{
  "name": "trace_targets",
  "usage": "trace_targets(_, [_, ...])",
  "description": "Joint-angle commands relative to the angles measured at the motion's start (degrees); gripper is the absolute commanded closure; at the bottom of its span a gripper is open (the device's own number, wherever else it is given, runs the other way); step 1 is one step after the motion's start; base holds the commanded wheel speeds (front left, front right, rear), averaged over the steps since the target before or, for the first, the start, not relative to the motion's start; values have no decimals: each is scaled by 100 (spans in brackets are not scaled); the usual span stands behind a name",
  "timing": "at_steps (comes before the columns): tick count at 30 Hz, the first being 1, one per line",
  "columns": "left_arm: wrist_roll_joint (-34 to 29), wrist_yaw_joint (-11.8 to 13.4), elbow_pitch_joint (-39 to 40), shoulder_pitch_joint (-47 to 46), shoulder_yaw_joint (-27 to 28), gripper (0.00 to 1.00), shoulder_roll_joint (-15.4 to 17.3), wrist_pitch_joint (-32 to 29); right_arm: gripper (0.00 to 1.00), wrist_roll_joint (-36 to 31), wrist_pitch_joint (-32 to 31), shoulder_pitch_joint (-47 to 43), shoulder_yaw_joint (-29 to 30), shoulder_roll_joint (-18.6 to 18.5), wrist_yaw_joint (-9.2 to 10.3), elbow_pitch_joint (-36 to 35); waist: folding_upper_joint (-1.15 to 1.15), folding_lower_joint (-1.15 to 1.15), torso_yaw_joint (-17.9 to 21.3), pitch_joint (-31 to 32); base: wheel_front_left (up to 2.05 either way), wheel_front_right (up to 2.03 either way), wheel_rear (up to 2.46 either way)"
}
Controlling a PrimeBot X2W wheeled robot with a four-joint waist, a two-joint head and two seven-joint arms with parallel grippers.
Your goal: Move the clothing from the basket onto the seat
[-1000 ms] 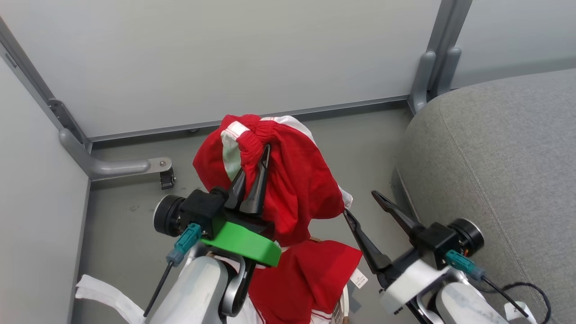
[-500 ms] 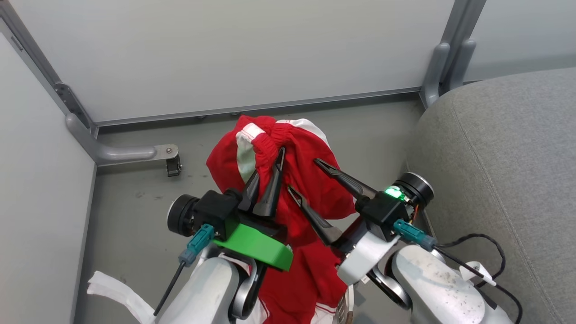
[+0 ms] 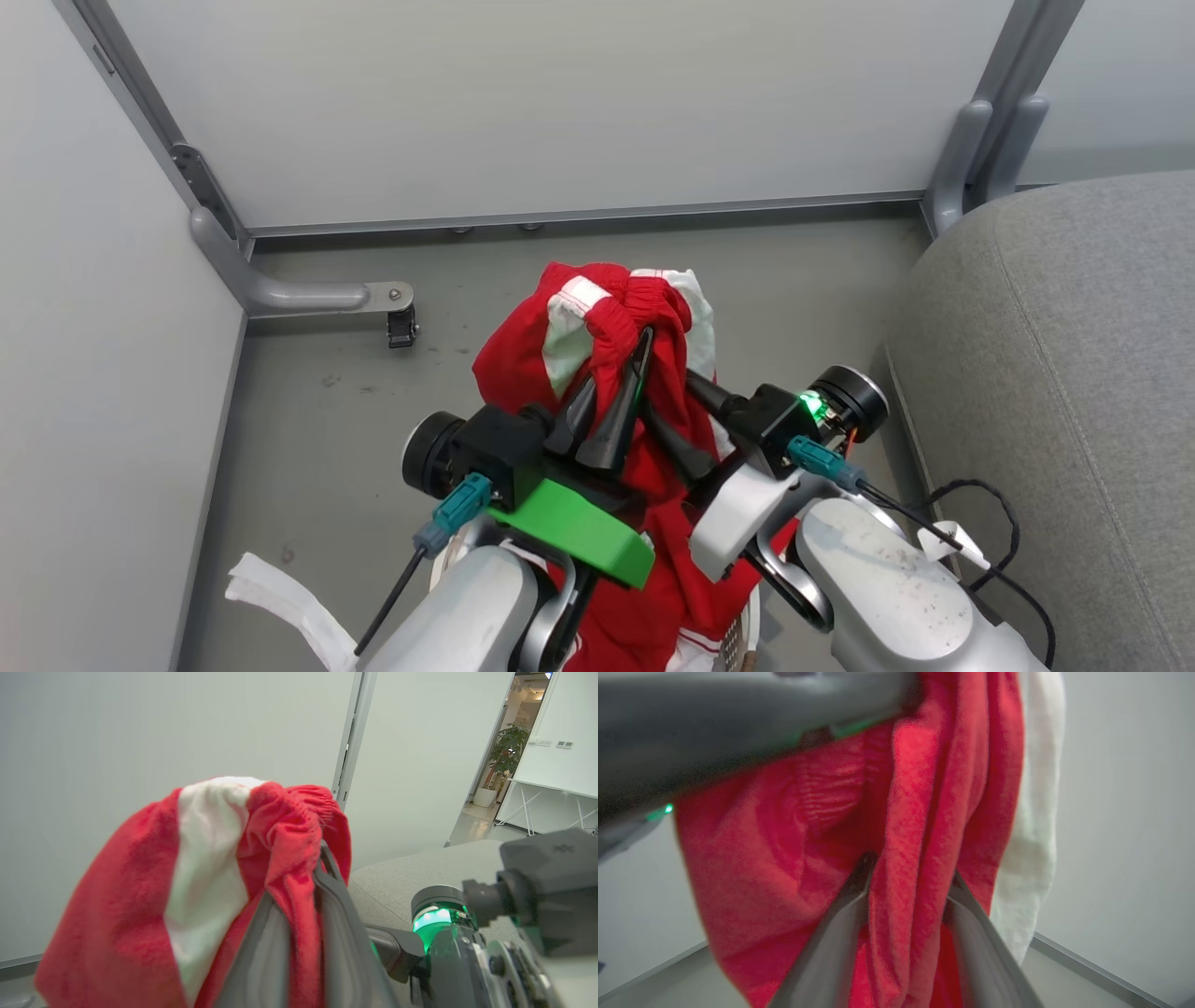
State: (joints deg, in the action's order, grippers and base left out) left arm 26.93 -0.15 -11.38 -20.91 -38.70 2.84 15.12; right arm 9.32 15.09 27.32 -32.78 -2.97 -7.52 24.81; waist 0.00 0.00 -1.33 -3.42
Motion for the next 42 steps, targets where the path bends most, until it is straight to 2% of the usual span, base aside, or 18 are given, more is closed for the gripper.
trace_targets(1, [20, 25, 15, -91, -20, 100, 11, 5, 100, 162, 11, 99, -63, -13, 6, 45, 0, 0, -45, 13, 0, 0, 0])
trace_targets(8, [-88, 105, -33, -108, 37, 100, 11, 5, 100, 472, 11, 77, -79, -13, 6, 73, 0, 0, -8, 14, 0, 0, 0])
trace_targets(9, [-121, 131, -1, -96, 80, 76, 11, 5, 100, 489, 11, 21, -47, -13, 6, 48, 0, 0, 21, 17, 0, 0, 0])
trace_targets(10, [-110, 129, -16, -56, 98, 14, 11, 5, 100, 491, 11, -14, -20, -10, 6, 24, 0, 0, 51, 24, 0, 0, 0])
trace_targets(11, [-163, 133, -34, -26, 120, 0, 11, 4, 100, 515, 11, -61, 43, -13, 6, -15, 0, 0, 90, 29, 0, 0, 0])
trace_targets(19, [-483, 93, -183, 217, 385, 0, 12, 4, 100, 454, 12, -485, 466, -9, 7, -341, 0, 0, 631, 85, 0, 0, 0])
trace_targets(39, [-1086, -193, -279, 475, 1112, 0, 17, 4, 100, 510, 12, -1293, 1546, -34, 7, -1134, 0, 0, 3158, -277, 0, 0, 0])
trace_targets(42, [-1114, -303, -321, 289, 984, 0, 18, 4, 100, 472, 12, -1433, 1823, -36, 7, -1296, 0, 0, 3236, -404, 0, 0, 0])
